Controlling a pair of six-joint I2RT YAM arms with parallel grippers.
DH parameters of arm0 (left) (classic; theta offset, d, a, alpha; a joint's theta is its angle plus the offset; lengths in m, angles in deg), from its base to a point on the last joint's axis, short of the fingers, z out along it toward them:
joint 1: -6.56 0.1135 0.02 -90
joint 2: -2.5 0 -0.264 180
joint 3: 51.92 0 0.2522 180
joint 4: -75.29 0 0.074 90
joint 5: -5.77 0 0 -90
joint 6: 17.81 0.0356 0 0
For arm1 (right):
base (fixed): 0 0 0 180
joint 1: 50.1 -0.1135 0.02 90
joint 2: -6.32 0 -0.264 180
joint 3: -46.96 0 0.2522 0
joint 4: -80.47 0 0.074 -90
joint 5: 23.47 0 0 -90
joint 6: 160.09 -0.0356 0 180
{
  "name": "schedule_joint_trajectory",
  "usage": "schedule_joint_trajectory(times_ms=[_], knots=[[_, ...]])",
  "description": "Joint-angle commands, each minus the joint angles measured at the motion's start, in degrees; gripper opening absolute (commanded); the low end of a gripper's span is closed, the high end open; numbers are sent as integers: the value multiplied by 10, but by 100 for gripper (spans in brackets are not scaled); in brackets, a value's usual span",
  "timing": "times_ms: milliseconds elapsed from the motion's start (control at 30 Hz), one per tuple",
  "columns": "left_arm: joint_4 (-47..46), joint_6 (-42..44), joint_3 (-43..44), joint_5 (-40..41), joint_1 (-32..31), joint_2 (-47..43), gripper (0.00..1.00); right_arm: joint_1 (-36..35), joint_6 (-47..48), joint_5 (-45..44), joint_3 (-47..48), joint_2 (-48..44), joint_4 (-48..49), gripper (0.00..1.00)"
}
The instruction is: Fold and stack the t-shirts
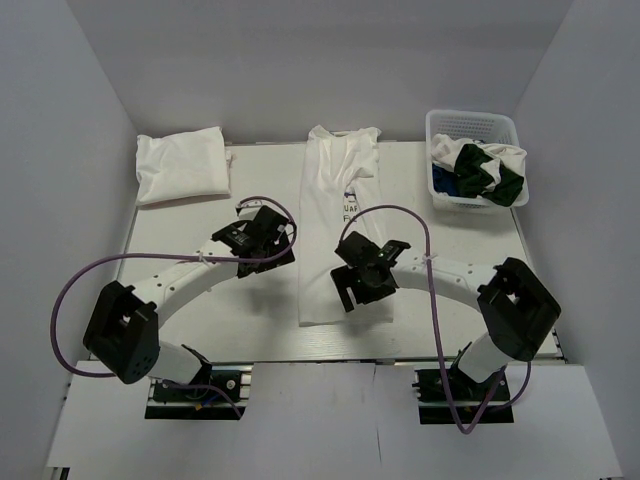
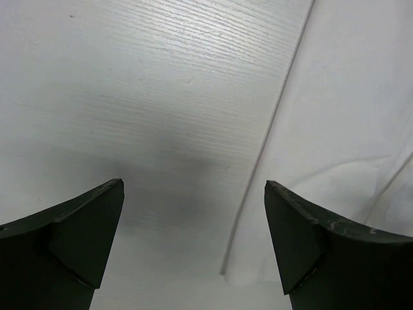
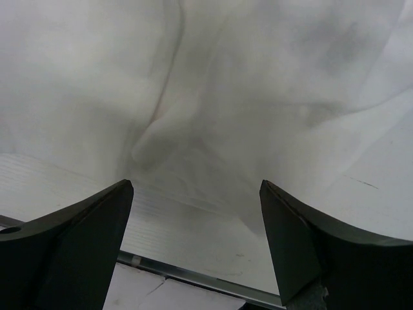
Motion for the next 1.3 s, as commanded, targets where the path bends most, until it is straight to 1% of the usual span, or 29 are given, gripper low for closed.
schedule_joint_trajectory(times_ms=[0,200,233,333,367,400,433,467,533,633,667,700,733,800,867,933,1000,1133,1267], knots=[[-21,9,-8,-5,0,-12,99,-14,-13,16,5,-12,29,85],[-33,9,-26,-22,0,-17,99,-20,-9,24,13,0,56,85],[-34,9,-26,-22,0,-22,99,-20,-11,26,9,5,58,81],[-34,9,-32,-22,0,-22,99,-18,-27,11,7,19,58,75],[-34,9,-32,-22,0,-22,99,-17,-30,5,6,21,58,64],[-34,9,-32,-28,0,-22,99,-17,-34,3,2,24,57,60],[-34,9,-32,-28,0,-17,99,-16,-37,-1,2,26,55,49],[-34,9,-32,-28,0,-17,99,-16,-39,-4,0,27,54,44],[-34,9,-32,-28,0,-17,99,-16,-43,-8,-3,31,54,44],[-39,9,-32,-28,0,-17,99,-19,-46,-14,-6,33,57,36],[-39,9,-38,-28,0,-17,99,-16,-47,-14,-7,30,59,23],[-39,9,-38,-28,0,-17,99,-18,-46,-12,-9,30,68,19],[-39,9,-38,-28,0,-17,99,-16,-44,-13,-9,28,69,19],[-39,9,-38,-33,0,-17,99,-18,-38,-13,-10,27,75,12],[-44,9,-43,-33,0,-23,99,-17,-32,-8,-15,25,80,0],[-44,9,-49,-33,0,-30,99,-19,-23,-2,-17,18,84,0],[-49,9,-49,-33,0,-35,99,-21,-3,19,-10,11,64,0],[-49,9,-49,-33,0,-35,99,-31,21,23,11,-22,-40,0],[-49,9,-49,-33,0,-23,99,-46,39,47,27,-30,-80,0]])
